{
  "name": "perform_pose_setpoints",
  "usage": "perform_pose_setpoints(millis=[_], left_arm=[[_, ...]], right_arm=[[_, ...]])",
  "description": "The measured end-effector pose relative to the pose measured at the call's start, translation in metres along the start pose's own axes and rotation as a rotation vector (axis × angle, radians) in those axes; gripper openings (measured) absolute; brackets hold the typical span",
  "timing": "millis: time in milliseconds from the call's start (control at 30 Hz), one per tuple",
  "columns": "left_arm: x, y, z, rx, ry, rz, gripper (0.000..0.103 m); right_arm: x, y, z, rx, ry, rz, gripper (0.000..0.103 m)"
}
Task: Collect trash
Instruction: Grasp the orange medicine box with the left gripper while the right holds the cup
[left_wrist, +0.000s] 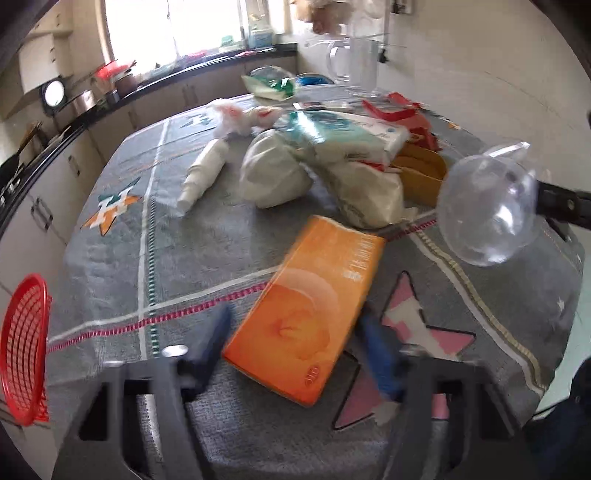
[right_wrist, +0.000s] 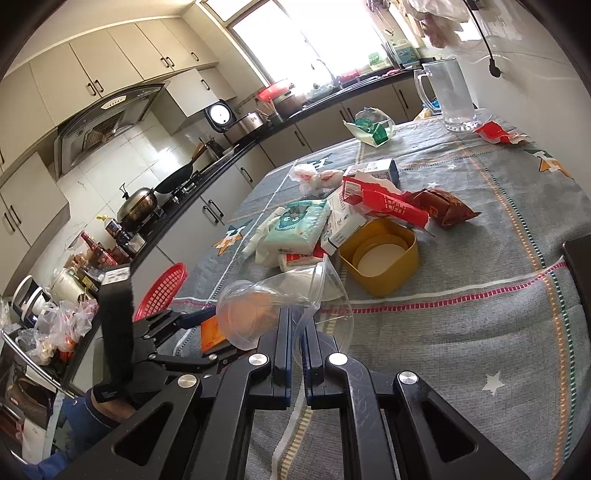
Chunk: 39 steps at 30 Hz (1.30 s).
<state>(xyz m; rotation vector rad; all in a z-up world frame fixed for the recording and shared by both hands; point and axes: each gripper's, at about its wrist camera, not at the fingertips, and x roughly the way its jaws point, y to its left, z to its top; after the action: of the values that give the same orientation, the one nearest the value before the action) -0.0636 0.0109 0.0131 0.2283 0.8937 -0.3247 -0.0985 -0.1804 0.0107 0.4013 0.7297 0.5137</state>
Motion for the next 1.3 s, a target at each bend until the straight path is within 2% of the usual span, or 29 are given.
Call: perform_pose_setpoints(millis=[33,167,300,433,633,833,1300], left_arm=[[0.000,0.002,-0.001,-0.018,-0.001,-0.005,0.046],[-0.007,0.009,-0.003,-0.073,-0.035,0.032,0.046],[-0.019,0.016,-0.008,-0.133,-0.088,0.010,0.046],[-0.032,0.020,-0.013,-0.165,-0.138,0.027,0.046],[-0.050,0.025,-0.020,-0.173,-0.211,0.103,0.046],[-0.059,0.034,-0.026,-0.170,-0.235,0.129,0.046],[-0.087,0.073,-0.043,-0.236,-0.282,0.165,0.046]], right_arm=[[0.000,0.000,0.000,-0.001,0.000,0.001,0.006],[0.001,0.002,0.000,-0.007,0.002,0.002,0.006],[0.003,0.004,-0.001,-0.014,0.006,0.002,0.006],[0.006,0.009,-0.001,-0.027,0.013,0.004,0.006],[0.015,0.017,-0.001,-0.052,0.030,0.002,0.006],[0.027,0.028,-0.001,-0.075,0.054,0.008,0.006],[0.062,0.072,0.010,-0.172,0.107,0.032,0.006]])
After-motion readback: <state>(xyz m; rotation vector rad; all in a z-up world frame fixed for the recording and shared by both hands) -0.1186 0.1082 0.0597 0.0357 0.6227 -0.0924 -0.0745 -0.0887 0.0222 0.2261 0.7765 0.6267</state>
